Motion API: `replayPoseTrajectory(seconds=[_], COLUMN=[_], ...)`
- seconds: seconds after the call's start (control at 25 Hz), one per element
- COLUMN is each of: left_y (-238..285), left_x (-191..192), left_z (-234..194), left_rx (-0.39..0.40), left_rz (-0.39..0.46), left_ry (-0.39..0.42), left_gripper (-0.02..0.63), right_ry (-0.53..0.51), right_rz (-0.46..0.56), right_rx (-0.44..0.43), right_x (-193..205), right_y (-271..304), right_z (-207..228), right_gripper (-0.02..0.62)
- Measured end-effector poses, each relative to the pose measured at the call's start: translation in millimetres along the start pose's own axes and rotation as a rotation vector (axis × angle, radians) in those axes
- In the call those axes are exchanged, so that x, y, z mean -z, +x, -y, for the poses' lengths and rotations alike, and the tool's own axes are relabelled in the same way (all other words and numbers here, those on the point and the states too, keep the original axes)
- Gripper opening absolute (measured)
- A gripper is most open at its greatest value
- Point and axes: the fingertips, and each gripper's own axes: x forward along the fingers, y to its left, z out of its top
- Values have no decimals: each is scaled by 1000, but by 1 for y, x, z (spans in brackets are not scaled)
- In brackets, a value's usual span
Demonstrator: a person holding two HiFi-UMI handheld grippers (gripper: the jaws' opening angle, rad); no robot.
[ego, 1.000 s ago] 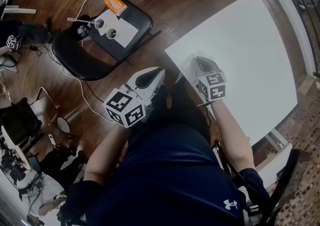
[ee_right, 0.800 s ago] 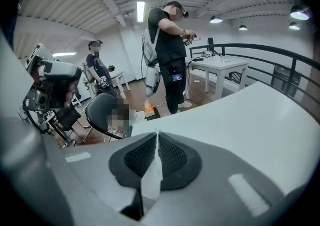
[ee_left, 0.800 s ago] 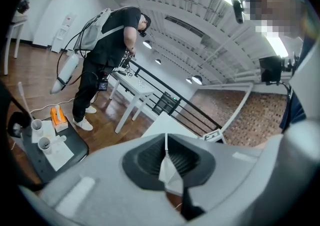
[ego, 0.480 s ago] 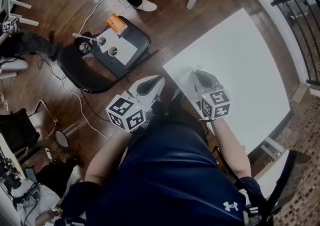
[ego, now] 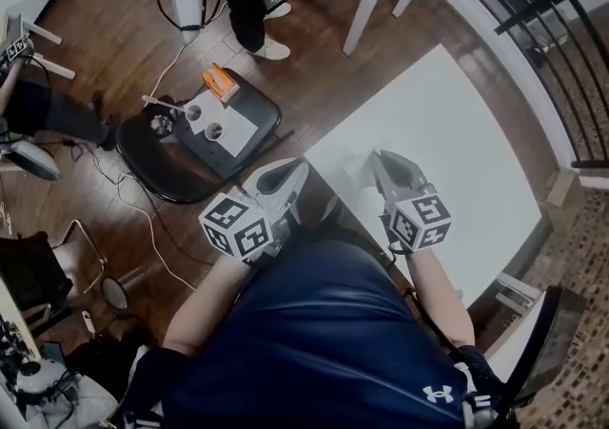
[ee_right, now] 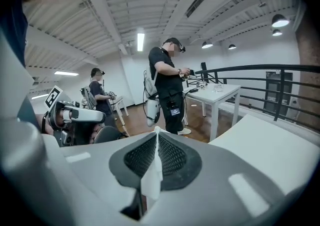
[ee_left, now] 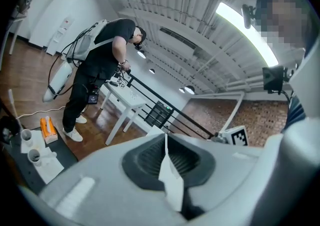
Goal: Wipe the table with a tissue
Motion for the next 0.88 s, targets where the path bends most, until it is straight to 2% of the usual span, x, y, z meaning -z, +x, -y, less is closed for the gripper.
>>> replayPoseTrajectory(seconds=[0.32,0.52,0.88], left_y=[2,0,4], left_x=[-20,-29,-31], left_z=[7,12,23], left_rx=[1,17,36], left_rz=[19,23,28], left_ry=[52,84,99], left_gripper=[11,11,11], right_ry=[119,98,-13], right_rz=[176,260,304], right_rx=[-11,-19,-14], right_x=[-59,-85,-102], right_y=[-30,-48,-64], right_z=[-5,-14,-26], right_gripper=[14,14,14])
